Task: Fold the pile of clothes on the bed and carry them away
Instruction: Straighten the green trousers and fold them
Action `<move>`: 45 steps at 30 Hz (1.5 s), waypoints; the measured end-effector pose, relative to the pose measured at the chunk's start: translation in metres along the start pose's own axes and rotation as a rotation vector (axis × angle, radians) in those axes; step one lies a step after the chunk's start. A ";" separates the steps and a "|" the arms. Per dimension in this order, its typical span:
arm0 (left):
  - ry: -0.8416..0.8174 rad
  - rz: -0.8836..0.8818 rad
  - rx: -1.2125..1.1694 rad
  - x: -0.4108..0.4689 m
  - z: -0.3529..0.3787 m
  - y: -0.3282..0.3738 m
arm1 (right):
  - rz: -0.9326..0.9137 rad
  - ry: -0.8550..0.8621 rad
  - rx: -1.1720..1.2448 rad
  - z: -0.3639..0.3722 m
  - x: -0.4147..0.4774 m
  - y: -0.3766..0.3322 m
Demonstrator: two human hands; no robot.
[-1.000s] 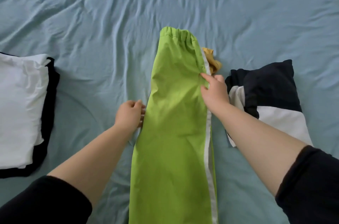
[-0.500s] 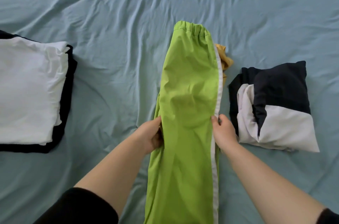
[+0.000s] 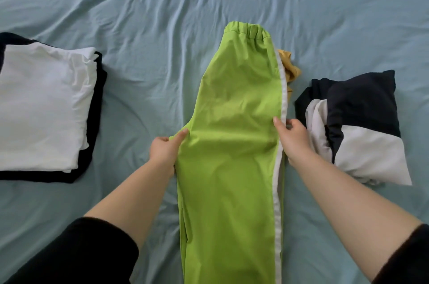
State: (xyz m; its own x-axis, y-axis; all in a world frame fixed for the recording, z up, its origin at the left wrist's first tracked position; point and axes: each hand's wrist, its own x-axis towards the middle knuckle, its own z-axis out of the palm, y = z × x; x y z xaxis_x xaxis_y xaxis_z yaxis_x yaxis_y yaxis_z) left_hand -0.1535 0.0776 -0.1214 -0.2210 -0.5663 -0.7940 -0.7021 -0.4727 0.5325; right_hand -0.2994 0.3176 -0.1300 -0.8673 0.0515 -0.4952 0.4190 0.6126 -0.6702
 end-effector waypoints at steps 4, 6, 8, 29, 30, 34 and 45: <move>-0.065 0.259 0.266 0.005 -0.004 0.004 | 0.012 -0.042 0.023 0.002 0.013 -0.018; -0.012 0.397 0.329 0.012 -0.015 0.007 | -0.090 -0.015 -0.018 -0.003 0.016 -0.023; 0.042 0.438 0.364 0.017 -0.023 0.008 | -0.154 -0.007 -0.056 -0.005 0.018 -0.024; -0.237 0.302 0.229 0.056 0.089 0.132 | 0.066 -0.102 -0.014 0.009 0.075 -0.104; -0.211 0.345 0.184 0.056 0.085 0.138 | 0.006 -0.079 0.001 0.010 0.073 -0.110; -0.125 0.490 0.065 0.046 0.069 0.186 | -0.195 -0.025 0.041 0.016 0.066 -0.163; -0.068 0.886 1.023 0.042 0.057 0.169 | -0.663 -0.144 -0.665 0.073 0.036 -0.160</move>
State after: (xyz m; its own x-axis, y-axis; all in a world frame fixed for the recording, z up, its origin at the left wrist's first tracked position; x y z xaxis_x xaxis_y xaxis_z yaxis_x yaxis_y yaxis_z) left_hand -0.3203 0.0121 -0.0817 -0.8696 -0.3675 -0.3296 -0.4856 0.7571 0.4370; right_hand -0.3781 0.1639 -0.0816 -0.8133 -0.5385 -0.2204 -0.4243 0.8081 -0.4087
